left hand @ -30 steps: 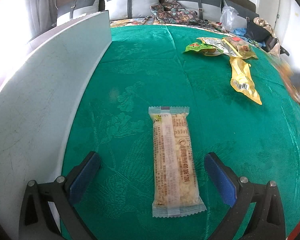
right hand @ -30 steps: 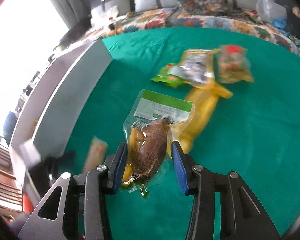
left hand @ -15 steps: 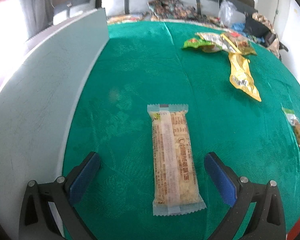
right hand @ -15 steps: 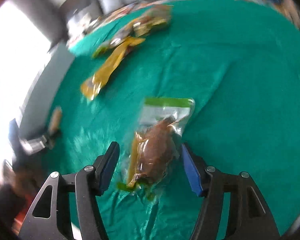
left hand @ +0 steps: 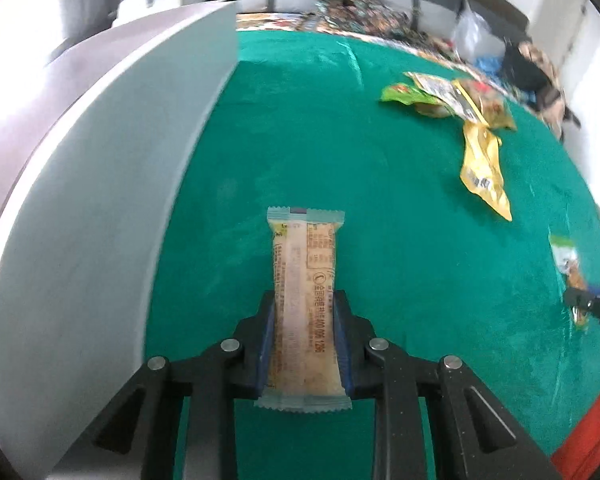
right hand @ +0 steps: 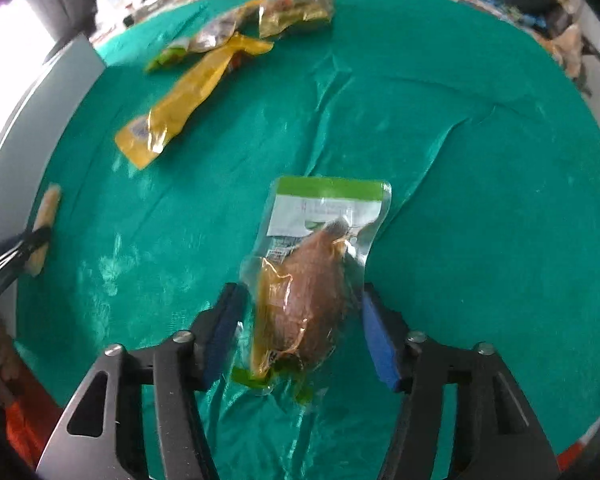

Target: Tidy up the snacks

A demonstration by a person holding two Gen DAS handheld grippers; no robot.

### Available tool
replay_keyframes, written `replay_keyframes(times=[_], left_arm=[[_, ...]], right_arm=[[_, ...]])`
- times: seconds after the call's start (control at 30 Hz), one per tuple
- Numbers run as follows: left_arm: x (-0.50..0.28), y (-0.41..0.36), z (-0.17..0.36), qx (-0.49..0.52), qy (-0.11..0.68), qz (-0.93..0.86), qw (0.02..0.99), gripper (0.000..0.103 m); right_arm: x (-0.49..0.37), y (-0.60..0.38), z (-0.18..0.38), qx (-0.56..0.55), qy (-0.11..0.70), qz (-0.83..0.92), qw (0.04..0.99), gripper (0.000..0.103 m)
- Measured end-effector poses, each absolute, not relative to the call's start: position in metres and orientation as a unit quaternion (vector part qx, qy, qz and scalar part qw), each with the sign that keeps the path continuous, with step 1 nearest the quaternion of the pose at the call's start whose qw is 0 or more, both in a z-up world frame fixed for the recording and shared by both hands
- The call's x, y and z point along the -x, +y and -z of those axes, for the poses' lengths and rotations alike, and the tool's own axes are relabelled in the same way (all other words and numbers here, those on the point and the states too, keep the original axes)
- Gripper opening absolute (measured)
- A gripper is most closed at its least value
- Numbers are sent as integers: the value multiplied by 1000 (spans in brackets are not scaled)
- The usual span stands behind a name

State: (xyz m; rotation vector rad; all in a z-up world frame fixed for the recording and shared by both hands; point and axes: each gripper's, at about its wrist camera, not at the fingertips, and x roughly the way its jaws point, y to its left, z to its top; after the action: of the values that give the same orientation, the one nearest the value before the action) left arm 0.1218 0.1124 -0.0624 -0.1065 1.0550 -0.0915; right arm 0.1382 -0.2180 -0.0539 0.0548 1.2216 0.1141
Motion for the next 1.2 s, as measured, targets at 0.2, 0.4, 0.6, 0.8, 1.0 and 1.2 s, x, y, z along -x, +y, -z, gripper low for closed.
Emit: replay_keyframes(times=[0.2,0.4,0.6,0.8,1.0,1.2], left_arm=[[-93,119,45,131,479,76,865,26],[-75,122,-20,184,425,125,877,26],[-69,199,-88,196,373,88,902,26],[-65,292,-92,178,367,-23,913,26],[-68,349,-37,169,434,-137,874,97],[-44,342,-13,172,438,-160,868,98]], right_arm=[[-125,-243,42,-98,556,-66,823,49],[-126,-213,9,-123,526,-107,835,49],[-148,-116,-53,-93,476,-211,849,50],[-167,25,-100,-47,433,-326,839,50],[-177,127,-91,-13,427,-380,821,68],[-184,118,-60,15,441,-356,824,70]])
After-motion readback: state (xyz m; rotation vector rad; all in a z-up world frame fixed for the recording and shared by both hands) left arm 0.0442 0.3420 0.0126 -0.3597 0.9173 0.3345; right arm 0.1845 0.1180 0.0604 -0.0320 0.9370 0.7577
